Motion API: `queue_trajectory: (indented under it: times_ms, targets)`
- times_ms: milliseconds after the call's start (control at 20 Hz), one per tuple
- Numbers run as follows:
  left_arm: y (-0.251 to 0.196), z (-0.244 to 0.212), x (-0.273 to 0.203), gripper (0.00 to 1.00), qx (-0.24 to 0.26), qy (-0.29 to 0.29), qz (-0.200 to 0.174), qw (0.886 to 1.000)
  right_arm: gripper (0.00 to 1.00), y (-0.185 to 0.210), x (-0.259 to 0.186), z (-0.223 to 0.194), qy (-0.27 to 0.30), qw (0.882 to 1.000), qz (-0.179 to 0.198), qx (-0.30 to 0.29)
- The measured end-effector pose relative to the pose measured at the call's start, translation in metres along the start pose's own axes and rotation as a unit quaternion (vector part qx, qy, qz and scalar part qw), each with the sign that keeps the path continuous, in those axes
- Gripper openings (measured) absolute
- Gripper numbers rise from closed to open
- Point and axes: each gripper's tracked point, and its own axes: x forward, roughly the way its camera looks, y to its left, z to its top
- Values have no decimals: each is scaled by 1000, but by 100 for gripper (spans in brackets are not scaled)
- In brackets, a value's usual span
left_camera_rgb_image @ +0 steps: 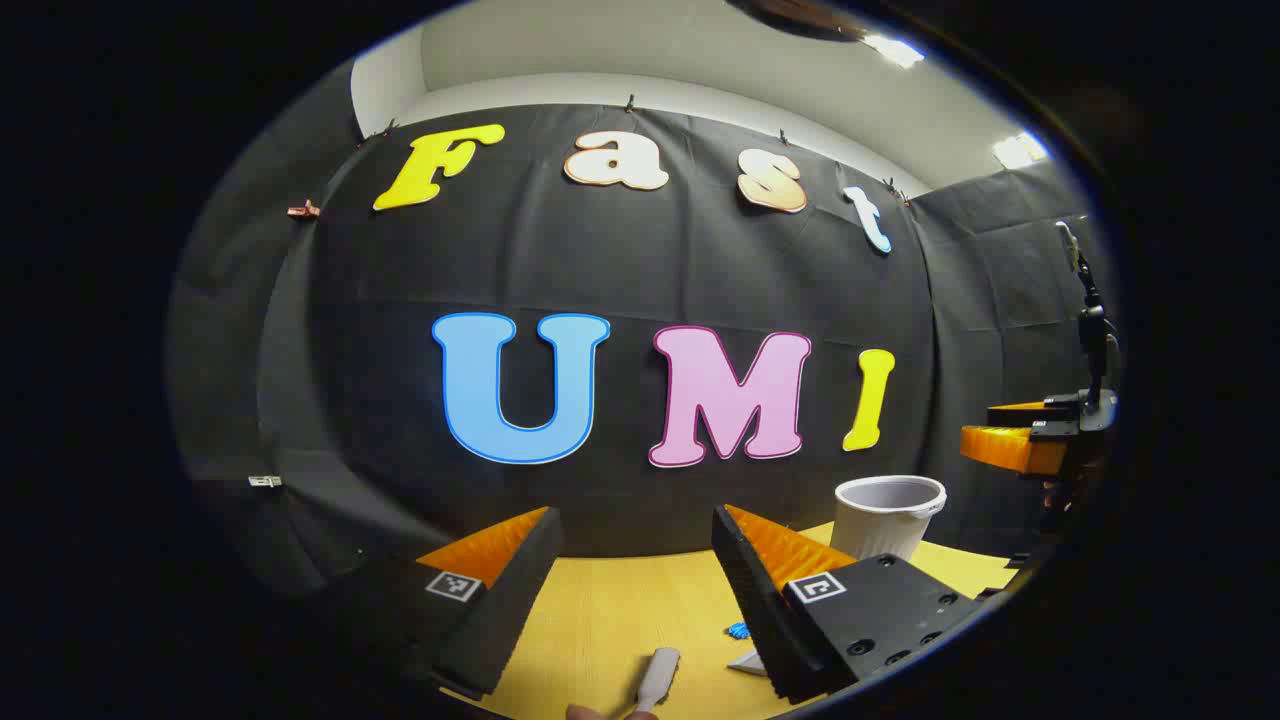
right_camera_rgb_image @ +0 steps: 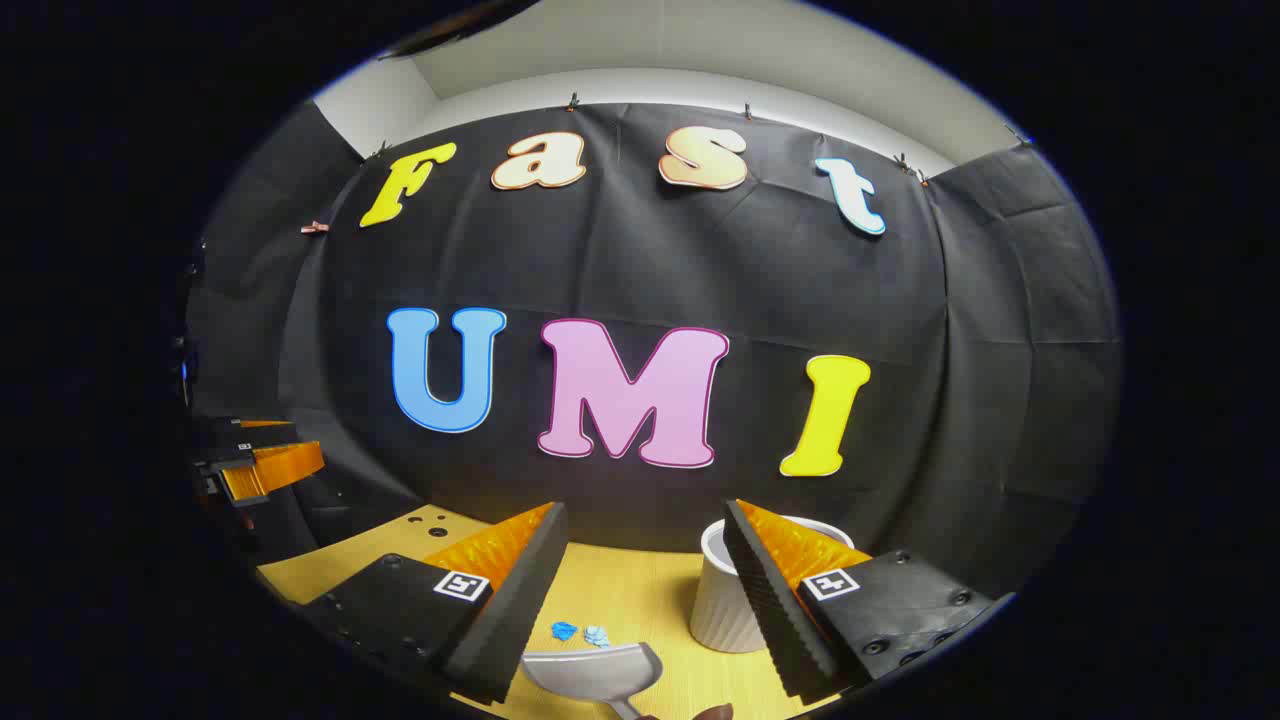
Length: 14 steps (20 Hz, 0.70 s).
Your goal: Pick up the small broom and dustpan from the desktop, sweep the trash into the dustpan with the broom, and then empty the trash into the garbage bin.
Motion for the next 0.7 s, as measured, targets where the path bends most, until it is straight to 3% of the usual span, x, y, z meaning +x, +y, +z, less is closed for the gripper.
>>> queue_trajectory:
  times_ms: [450, 700]
  targets:
    - [-2, -7, 11, 95, -3, 10, -11, 1000, 97, 0, 14, -3, 5, 1000, 5, -4]
    - [1, -9, 14, 95, 0, 9, -15, 1000, 97, 5, 16, -23, 43, 999, 23, -13]
